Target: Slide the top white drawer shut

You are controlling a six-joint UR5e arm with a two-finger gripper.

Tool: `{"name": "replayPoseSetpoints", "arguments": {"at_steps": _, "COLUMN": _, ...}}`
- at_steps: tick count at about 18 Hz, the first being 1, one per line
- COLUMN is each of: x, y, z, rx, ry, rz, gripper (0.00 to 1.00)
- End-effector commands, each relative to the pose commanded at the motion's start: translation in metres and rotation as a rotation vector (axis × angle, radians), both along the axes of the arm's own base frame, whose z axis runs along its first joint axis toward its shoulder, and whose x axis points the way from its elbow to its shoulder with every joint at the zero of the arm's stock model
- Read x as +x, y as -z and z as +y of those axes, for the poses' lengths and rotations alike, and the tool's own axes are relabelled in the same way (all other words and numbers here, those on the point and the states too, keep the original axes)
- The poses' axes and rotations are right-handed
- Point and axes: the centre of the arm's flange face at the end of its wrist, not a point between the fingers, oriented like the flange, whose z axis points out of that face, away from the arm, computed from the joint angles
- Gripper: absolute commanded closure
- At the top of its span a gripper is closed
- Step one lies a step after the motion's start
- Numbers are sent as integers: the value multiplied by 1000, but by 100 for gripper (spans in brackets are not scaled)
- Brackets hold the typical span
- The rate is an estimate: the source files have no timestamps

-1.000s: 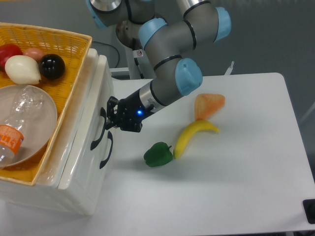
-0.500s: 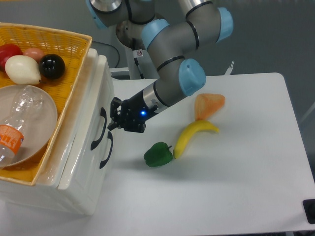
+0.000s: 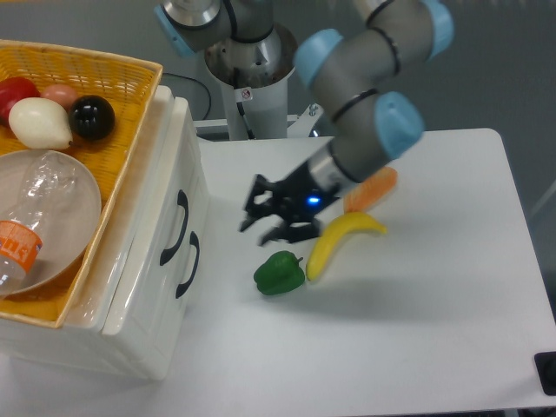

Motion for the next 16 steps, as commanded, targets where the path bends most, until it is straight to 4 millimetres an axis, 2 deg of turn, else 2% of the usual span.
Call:
{"name": "replayPoseSetpoints", "arguments": {"at_steps": 5, "x": -51, "y": 16, "z": -62, "rx": -53, "ry": 144, "rz": 234, "gripper": 0}}
{"name": "replayPoseSetpoints", "arguments": {"at_steps": 7, "x": -70, "y": 22, "z": -88, "rx": -106, "ry": 235, "rz": 330, "gripper": 0}}
{"name": "replayPoseSetpoints", "arguments": {"at_steps": 9, "x": -85, "y": 24, "z": -106, "rx": -189, "ry": 293, "rz": 382, "gripper": 0}}
{"name": "replayPoseSetpoints", "arguments": {"at_steps": 14, "x": -120, "y": 51, "z": -128, "rx": -378, "ry": 522, "rz": 527, "gripper": 0}}
{"name": "replayPoseSetpoints", "arguments": {"at_steps": 16, "x": -130, "y": 58, "z": -135, "rx": -378, "ry": 590, "rz": 575, "gripper": 0}}
